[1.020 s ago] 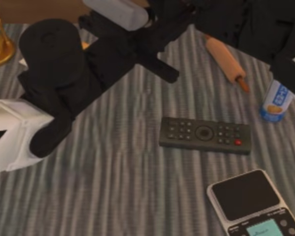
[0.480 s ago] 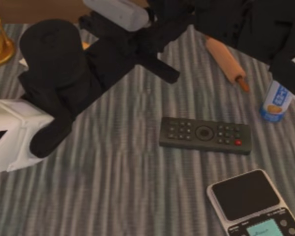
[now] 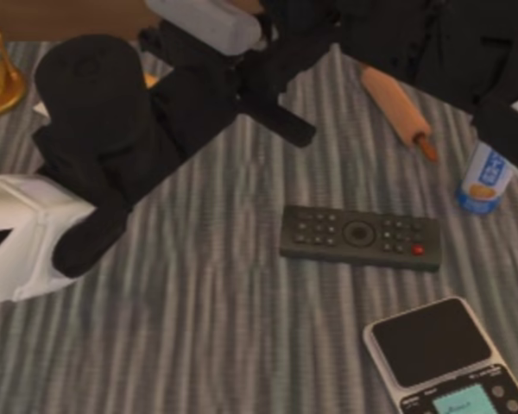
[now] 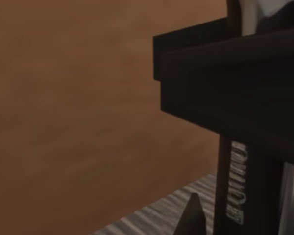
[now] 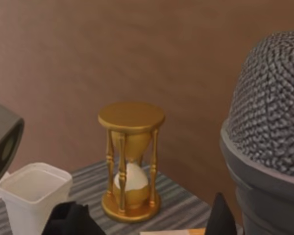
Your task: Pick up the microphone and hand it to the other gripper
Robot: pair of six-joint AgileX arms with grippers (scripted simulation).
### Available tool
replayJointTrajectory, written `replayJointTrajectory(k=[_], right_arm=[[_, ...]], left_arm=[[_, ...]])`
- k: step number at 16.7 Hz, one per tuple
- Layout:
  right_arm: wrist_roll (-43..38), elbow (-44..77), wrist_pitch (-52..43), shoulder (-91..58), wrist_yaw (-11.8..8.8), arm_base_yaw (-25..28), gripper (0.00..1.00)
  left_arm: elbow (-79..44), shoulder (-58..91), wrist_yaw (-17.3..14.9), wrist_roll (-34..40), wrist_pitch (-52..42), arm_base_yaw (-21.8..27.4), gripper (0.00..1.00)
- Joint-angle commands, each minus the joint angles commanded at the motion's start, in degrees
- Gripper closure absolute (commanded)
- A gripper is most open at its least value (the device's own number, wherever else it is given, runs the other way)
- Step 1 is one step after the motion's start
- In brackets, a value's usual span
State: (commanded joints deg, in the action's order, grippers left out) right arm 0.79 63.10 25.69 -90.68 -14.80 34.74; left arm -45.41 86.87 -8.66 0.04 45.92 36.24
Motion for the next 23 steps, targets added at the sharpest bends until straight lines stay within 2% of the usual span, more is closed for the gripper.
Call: replayJointTrajectory(k=[5, 6, 15, 17, 23], right_arm=[[0.00, 0.00, 0.00, 0.00, 0.00, 0.00, 1.00], [0.00, 0.00, 0.00, 0.00, 0.00, 0.00, 1.00], [0.16, 0.66, 0.01, 0.69, 0.40, -0.21, 1.00], [-0.01, -0.24, -0.09, 1.53, -0.69, -1.20, 1.00], [0.20, -4.37, -0.14, 6.02, -6.39, -6.41, 1.00]], left_arm=[[0.00, 0.00, 0.00, 0.00, 0.00, 0.00, 0.02], [0.00, 0.00, 0.00, 0.00, 0.00, 0.00, 0.00], [0.97, 0.57, 0.32, -0.32, -0.03, -0.51, 0.00], [2.99, -1.57, 0.01, -0.31, -0.47, -1.08, 0.00], [13.78, -14.82, -1.64, -0.17, -2.48, -3.85, 0.00]])
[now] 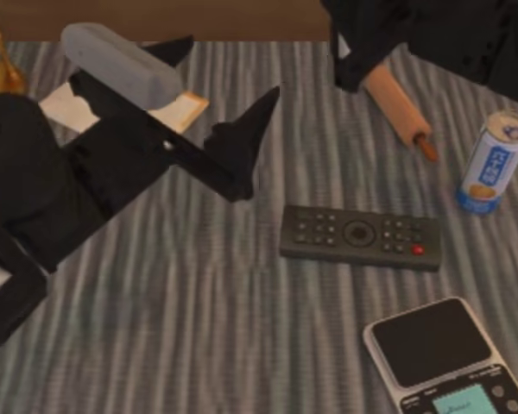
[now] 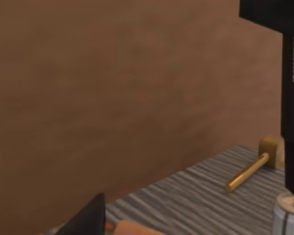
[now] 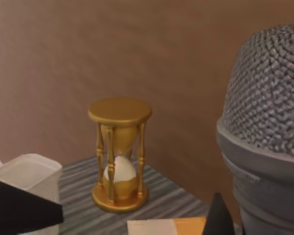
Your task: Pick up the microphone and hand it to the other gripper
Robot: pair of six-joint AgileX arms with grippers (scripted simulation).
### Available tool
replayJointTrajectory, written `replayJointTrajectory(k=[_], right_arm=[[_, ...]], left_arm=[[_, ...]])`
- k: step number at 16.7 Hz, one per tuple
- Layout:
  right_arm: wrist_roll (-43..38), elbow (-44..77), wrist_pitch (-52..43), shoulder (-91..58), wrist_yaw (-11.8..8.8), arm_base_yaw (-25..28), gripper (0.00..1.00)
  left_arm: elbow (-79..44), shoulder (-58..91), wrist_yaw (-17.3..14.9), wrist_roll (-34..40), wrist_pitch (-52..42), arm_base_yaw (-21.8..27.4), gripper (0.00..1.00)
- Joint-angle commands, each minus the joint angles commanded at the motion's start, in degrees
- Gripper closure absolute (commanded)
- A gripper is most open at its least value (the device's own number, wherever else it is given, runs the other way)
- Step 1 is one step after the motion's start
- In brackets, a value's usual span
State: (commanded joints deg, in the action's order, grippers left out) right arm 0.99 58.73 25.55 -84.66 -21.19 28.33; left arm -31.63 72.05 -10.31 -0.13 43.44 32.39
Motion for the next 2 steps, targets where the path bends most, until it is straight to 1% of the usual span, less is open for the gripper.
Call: replayJointTrajectory(k=[2], right_arm=[[0.06, -0.42, -0.02, 0.42, -0.58, -0.53, 1.00]], left_arm=[[0.89, -0.95, -0.19, 0.01, -0.14, -0.23, 0.00]])
